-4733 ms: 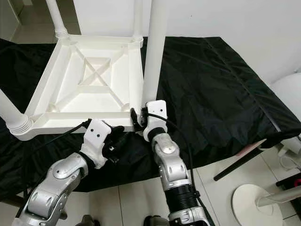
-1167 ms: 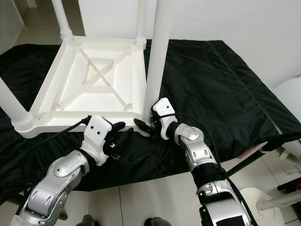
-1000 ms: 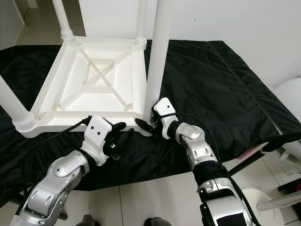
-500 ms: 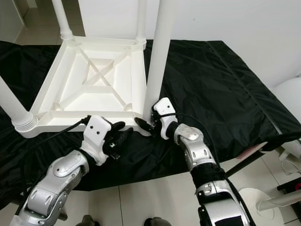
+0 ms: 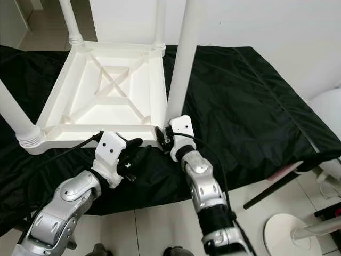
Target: Building children table
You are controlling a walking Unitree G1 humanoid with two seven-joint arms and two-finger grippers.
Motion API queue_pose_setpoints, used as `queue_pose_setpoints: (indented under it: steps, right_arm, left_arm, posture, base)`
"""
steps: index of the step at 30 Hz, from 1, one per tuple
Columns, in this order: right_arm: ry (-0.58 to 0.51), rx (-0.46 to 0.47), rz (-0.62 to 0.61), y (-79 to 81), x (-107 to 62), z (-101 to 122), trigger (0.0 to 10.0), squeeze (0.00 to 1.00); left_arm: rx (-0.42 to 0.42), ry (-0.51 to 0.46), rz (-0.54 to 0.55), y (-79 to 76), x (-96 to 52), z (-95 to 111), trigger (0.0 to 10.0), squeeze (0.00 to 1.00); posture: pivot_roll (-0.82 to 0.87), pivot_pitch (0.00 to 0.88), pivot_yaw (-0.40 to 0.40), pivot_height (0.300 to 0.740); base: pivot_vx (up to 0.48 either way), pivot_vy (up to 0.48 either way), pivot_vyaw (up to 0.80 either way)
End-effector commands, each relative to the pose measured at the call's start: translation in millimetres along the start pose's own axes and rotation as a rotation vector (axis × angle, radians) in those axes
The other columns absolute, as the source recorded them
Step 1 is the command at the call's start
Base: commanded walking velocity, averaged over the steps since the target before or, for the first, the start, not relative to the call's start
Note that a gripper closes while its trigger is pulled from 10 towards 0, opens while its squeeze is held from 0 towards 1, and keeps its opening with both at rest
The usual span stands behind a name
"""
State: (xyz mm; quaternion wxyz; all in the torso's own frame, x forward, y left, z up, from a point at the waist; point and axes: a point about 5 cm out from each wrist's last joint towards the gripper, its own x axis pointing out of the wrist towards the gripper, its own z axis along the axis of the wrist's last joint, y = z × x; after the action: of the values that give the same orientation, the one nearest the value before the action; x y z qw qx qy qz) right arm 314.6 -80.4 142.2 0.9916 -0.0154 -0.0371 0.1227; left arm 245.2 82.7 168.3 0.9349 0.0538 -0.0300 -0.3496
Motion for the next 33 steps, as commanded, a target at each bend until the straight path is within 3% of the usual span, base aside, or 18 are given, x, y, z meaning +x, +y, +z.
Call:
queue_pose_setpoints:
  steps: [1,8,9,11,12,22,23,24,26,29,31,33]
  right_arm:
    - [0.032,0.028,-0.082,2.2,-6.0,-4.6,10.0,0.0]
    - [-0.02,0.035,-0.112,-1.3,-6.3,4.4,10.0,0.0]
    - [-0.028,0.033,-0.1,-0.3,-6.5,5.3,10.0,0.09]
    - [-0.032,0.03,-0.096,0.8,-7.0,6.1,10.0,0.09]
    - [-0.041,0.039,-0.084,1.7,-7.8,7.0,10.0,1.0]
    - [-0.076,0.053,0.016,-8.4,-11.8,9.3,10.0,1.0]
    - [-0.065,0.041,0.08,-15.8,-11.1,6.2,10.0,0.0]
    - [-0.065,0.041,0.08,-15.8,-11.1,6.2,10.0,0.0]
    - [-0.044,-0.01,0.207,-28.8,-7.9,1.8,10.0,0.0]
    - [-0.038,-0.036,0.248,-32.7,-6.6,1.1,10.0,0.0]
    - [-0.03,-0.078,0.383,-37.6,1.5,1.3,10.0,0.0]
    - [-0.027,-0.102,0.424,-37.0,5.1,1.4,10.0,0.0]
  left_arm:
    - [-0.016,0.014,-0.003,-2.4,-0.3,-3.0,10.0,0.0]
    - [-0.018,0.016,-0.005,-2.5,-0.2,-3.6,10.0,0.0]
    - [-0.017,0.015,-0.004,-2.2,0.1,-3.5,10.0,0.0]
    - [-0.017,0.014,-0.004,-1.9,0.3,-3.3,10.0,0.0]
    - [-0.016,0.014,-0.002,-1.7,0.6,-3.1,10.0,0.0]
    - [-0.018,0.01,0.002,-2.0,0.3,-2.8,10.0,0.0]
    - [-0.018,0.009,0.003,-1.4,0.3,-2.6,10.0,0.0]
    - [-0.018,0.009,0.003,-1.4,0.3,-2.6,10.0,0.0]
    - [-0.017,0.008,0.003,-0.2,0.6,-2.3,10.0,0.0]
    - [-0.016,0.007,0.003,0.2,0.8,-2.3,10.0,0.0]
    - [-0.013,0.004,-0.003,0.3,2.8,-1.6,10.0,0.0]
    - [-0.01,0.004,-0.006,0.4,3.4,-1.4,10.0,0.0]
  posture:
    - [-0.01,0.112,-0.044,0.74]
    - [-0.01,0.111,-0.045,0.74]
    - [-0.01,0.11,-0.045,0.74]
    - [-0.01,0.11,-0.045,0.74]
    - [-0.01,0.108,-0.048,0.74]
    - [-0.01,0.106,-0.053,0.74]
    - [-0.01,0.102,-0.053,0.74]
    - [-0.01,0.102,-0.053,0.74]
    - [-0.01,0.101,-0.05,0.74]
    - [-0.01,0.101,-0.05,0.74]
    - [-0.01,0.096,-0.043,0.74]
    - [-0.01,0.093,-0.041,0.74]
  base:
    - [0.0,0.0,0.0]
    - [0.0,0.0,0.0]
    - [0.0,0.0,0.0]
    - [0.0,0.0,0.0]
    - [0.0,0.0,0.0]
    - [0.0,0.0,0.0]
    - [0.0,0.0,0.0]
    - [0.0,0.0,0.0]
    - [0.0,0.0,0.0]
    - [0.0,0.0,0.0]
    - [0.0,0.0,0.0]
    - [0.0,0.0,0.0]
